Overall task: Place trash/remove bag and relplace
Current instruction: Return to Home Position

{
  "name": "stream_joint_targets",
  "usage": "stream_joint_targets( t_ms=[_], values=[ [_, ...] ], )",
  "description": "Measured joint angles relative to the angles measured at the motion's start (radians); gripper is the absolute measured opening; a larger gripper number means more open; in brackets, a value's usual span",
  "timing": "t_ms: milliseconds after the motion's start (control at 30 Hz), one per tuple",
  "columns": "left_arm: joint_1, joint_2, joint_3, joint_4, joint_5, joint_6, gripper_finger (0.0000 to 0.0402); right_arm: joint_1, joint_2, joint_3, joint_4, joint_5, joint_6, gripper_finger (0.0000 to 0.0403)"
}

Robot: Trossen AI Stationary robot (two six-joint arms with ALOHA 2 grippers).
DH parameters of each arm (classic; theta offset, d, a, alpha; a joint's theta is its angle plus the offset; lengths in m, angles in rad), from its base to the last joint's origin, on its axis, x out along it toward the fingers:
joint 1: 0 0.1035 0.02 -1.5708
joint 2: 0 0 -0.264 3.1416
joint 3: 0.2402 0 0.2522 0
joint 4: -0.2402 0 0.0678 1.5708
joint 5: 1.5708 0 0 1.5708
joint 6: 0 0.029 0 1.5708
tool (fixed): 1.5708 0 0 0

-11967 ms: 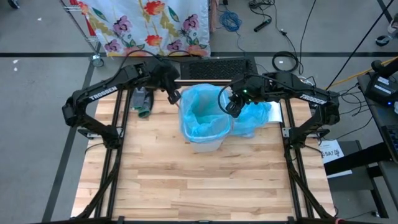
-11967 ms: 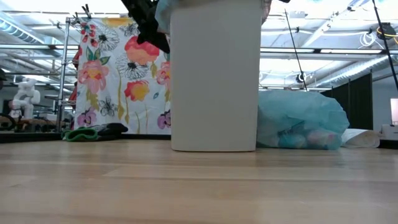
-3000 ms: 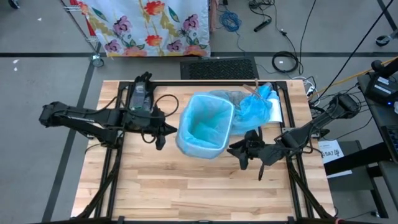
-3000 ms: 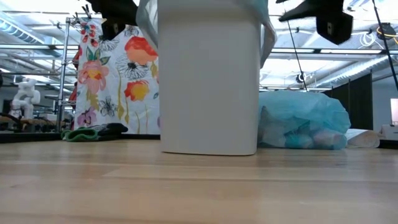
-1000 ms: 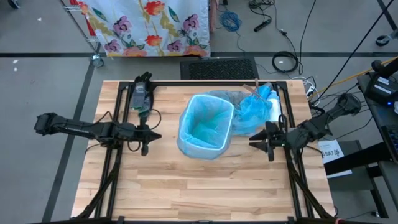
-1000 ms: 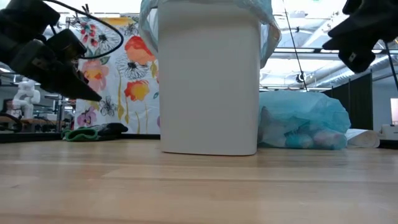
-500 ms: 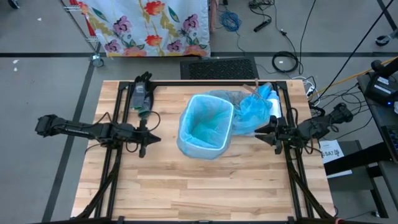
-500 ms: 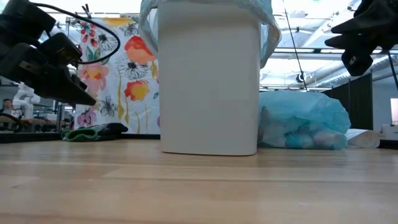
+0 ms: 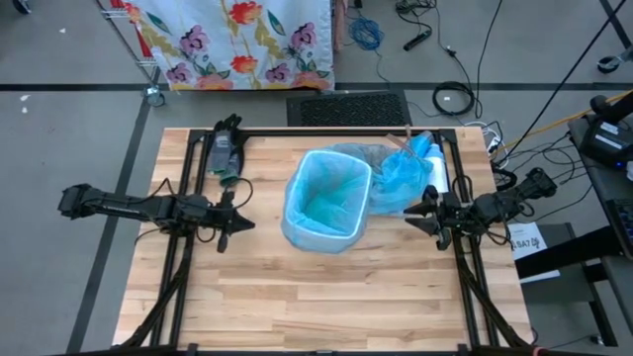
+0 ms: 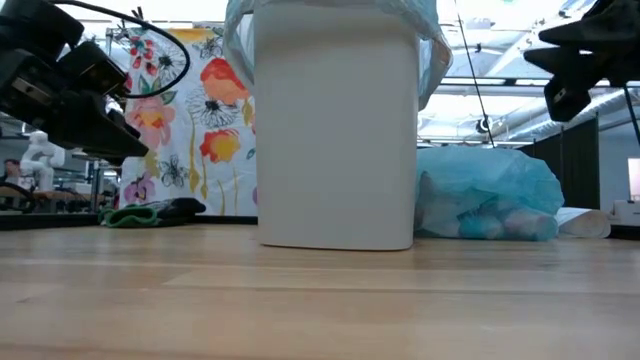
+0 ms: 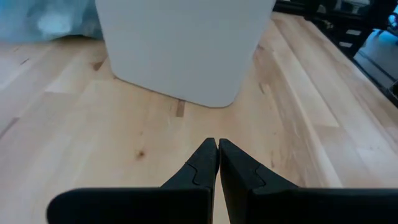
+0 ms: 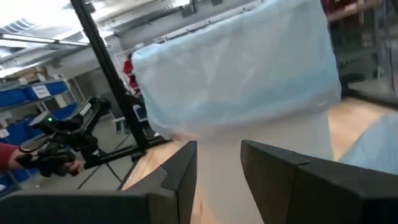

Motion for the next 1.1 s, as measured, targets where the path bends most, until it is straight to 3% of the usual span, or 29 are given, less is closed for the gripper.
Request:
stream_joint_targets(
  t_ms=[433, 733, 933, 1100],
  values=[
    [0.0, -0.005, 0.0, 0.01, 0.006, -0.018, 0.002, -0.143, 0.0, 0.0, -0.007, -0.01, -0.079, 0.0118],
    [0.0, -0.005, 0.0, 0.003, 0.006, -0.018, 0.002, -0.328, 0.0, 0.0, -0.015, -0.206, -0.052, 0.0118],
    [0.0, -0.005, 0.0, -0.001, 0.006, -0.018, 0.002, -0.481, 0.0, -0.024, 0.035, -0.413, 0.008, 0.0118],
    [0.0, -0.005, 0.0, -0.002, 0.006, -0.017, 0.002, -0.496, 0.004, -0.055, 0.097, -0.443, -0.039, 0.0118]
  ],
)
